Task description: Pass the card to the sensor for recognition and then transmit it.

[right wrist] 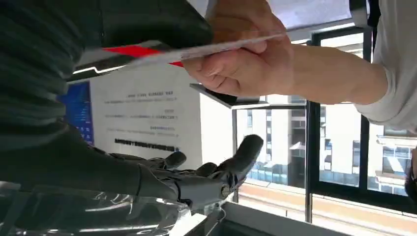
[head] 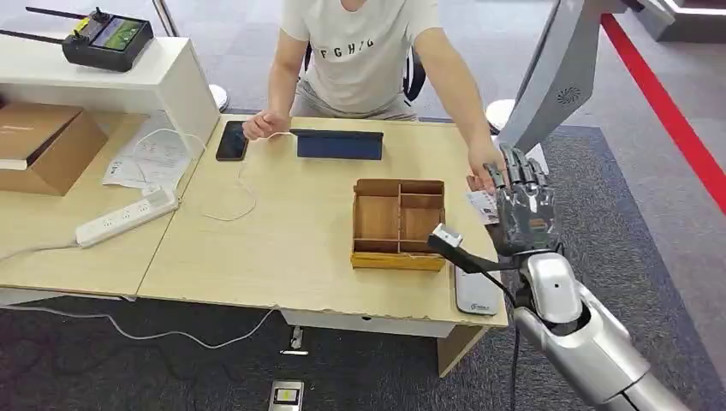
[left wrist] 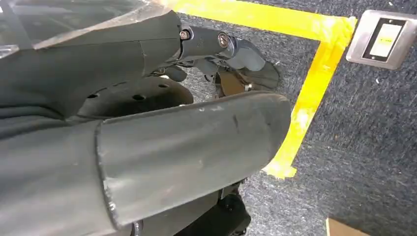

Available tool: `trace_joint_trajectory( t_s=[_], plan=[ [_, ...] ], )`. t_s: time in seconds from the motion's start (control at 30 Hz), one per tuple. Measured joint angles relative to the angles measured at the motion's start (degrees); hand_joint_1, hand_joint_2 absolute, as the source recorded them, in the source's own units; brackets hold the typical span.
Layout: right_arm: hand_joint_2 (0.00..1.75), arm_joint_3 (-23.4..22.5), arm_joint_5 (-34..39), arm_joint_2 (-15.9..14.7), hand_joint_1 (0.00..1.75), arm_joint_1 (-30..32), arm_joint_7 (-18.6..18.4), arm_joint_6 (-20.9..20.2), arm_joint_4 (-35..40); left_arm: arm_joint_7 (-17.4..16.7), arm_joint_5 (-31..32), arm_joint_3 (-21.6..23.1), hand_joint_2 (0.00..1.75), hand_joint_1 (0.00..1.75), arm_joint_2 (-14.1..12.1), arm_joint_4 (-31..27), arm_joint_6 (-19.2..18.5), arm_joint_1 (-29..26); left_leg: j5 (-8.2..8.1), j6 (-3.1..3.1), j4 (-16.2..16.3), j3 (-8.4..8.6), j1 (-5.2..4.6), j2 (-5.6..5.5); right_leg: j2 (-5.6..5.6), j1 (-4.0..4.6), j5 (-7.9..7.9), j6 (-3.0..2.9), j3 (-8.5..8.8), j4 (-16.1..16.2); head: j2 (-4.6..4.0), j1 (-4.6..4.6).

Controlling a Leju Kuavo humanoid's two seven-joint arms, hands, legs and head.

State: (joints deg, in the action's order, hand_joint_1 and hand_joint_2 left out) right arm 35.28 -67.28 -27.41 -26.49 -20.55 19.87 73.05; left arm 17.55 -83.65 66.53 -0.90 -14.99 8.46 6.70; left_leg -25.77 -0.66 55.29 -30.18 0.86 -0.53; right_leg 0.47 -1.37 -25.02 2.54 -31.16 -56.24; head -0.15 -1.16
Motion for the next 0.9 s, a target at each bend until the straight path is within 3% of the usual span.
trace_joint_trajectory(
  t_s=[0.9],
  plan=[
    [1.75,-0.8,0.4,0.0,1.75,1.4,0.9,0.5,0.1,0.2,-0.2,1.0,0.0,0.0,0.0,-0.8,0.9,0.1,0.0,0.0,0.0,0.01,0.0,0.0,0.0,0.0,0.0,0.0,0.0,0.0,0.0,0.0]
  ],
)
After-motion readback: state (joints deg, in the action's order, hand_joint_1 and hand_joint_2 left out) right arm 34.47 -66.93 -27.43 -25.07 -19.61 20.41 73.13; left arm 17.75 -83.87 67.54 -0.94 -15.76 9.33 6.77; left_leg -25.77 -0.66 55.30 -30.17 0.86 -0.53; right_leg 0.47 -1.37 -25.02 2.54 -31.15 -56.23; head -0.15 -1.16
